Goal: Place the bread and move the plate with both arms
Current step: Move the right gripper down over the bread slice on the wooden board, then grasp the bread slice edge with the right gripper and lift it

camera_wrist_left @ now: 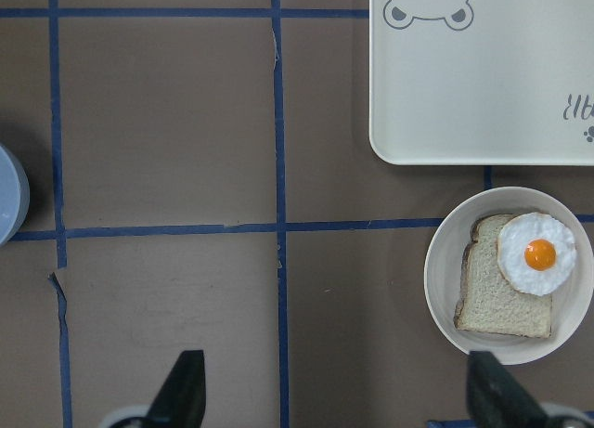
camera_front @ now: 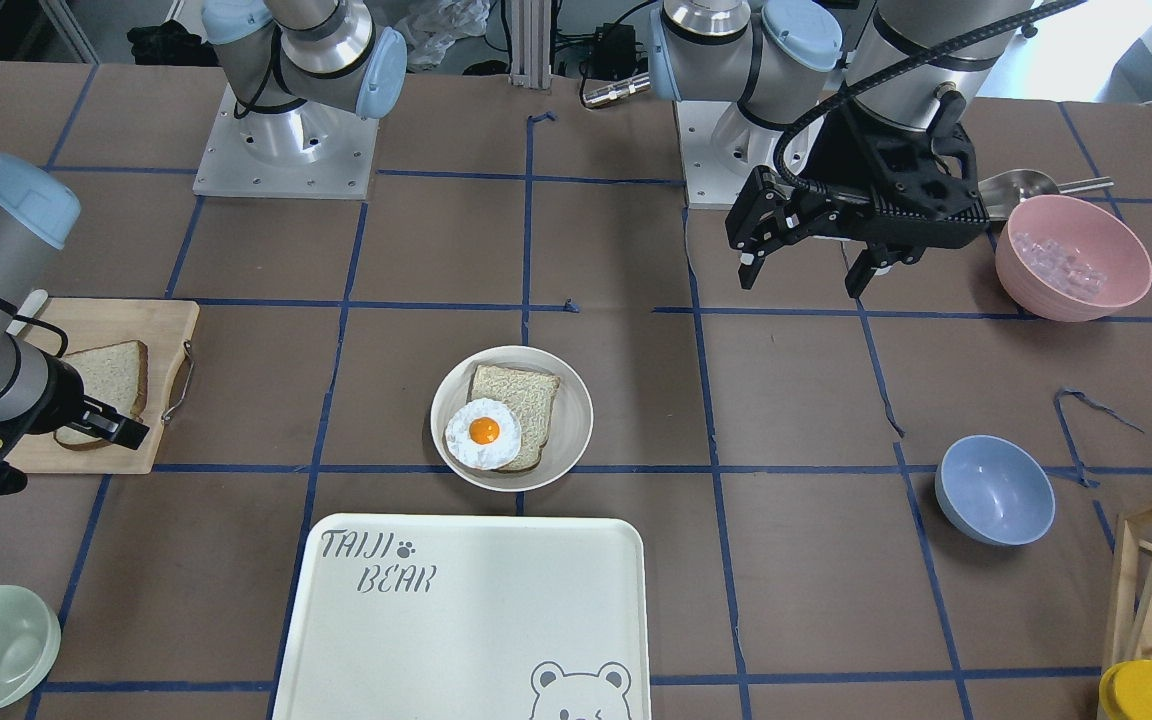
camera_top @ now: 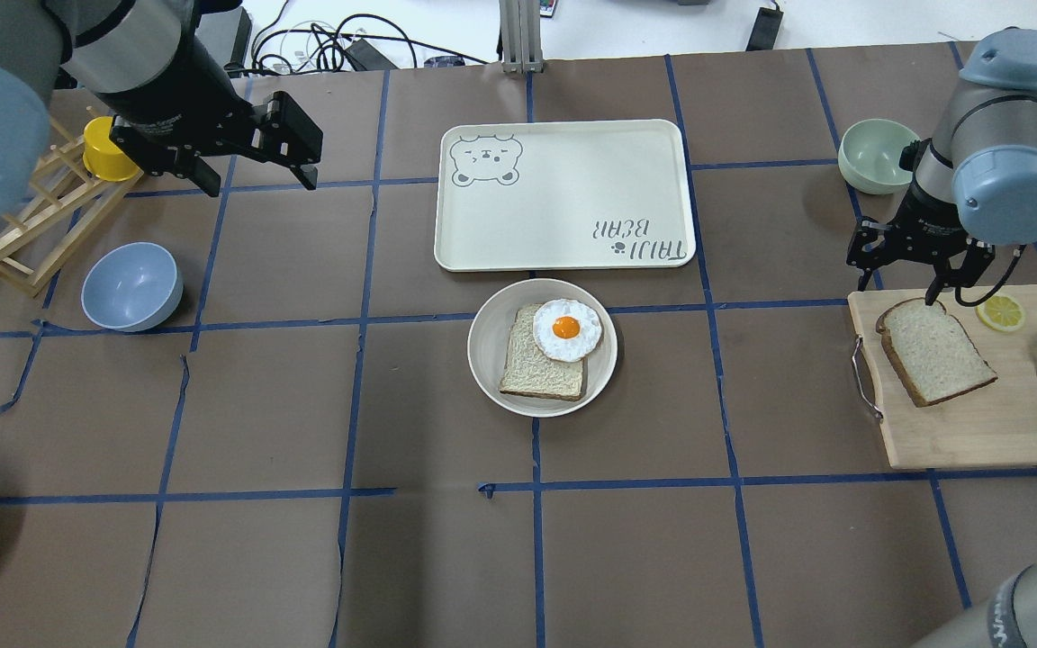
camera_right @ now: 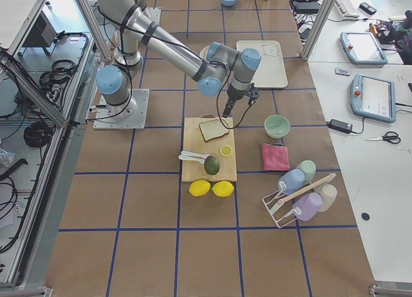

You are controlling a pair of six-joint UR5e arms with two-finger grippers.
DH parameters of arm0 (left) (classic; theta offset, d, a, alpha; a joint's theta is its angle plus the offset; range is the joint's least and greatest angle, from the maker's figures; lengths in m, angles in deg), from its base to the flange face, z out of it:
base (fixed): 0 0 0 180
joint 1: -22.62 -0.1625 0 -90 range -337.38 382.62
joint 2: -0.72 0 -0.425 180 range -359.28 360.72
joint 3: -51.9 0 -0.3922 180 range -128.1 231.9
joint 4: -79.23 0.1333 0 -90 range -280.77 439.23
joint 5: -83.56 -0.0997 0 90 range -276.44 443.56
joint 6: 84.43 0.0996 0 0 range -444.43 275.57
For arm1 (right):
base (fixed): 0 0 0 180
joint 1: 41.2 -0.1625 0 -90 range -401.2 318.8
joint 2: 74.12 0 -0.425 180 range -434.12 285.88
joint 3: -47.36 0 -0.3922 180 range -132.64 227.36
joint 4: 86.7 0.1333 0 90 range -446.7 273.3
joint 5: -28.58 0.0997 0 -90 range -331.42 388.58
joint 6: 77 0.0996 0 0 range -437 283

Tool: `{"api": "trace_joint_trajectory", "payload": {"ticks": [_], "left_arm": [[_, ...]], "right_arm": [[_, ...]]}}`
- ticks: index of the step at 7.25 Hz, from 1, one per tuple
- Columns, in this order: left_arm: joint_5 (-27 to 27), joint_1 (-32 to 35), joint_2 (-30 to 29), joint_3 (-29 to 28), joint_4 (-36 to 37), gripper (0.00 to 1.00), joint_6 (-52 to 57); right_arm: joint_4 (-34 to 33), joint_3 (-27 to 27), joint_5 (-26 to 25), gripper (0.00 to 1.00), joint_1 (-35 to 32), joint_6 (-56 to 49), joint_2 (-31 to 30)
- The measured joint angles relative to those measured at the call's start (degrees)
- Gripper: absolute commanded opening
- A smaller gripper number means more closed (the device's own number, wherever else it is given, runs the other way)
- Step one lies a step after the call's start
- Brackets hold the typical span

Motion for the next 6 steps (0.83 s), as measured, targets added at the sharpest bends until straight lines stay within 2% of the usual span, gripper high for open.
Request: {"api": "trace_joint_trajectory", "payload": {"ticks": [6], "left_arm": [[0.0, 0.0, 0.0, 0.0, 0.0, 1.0, 0.03]], "right_arm": [[-0.82, -0.38, -1.22, 0.7, 0.41, 0.06, 2.82]]}}
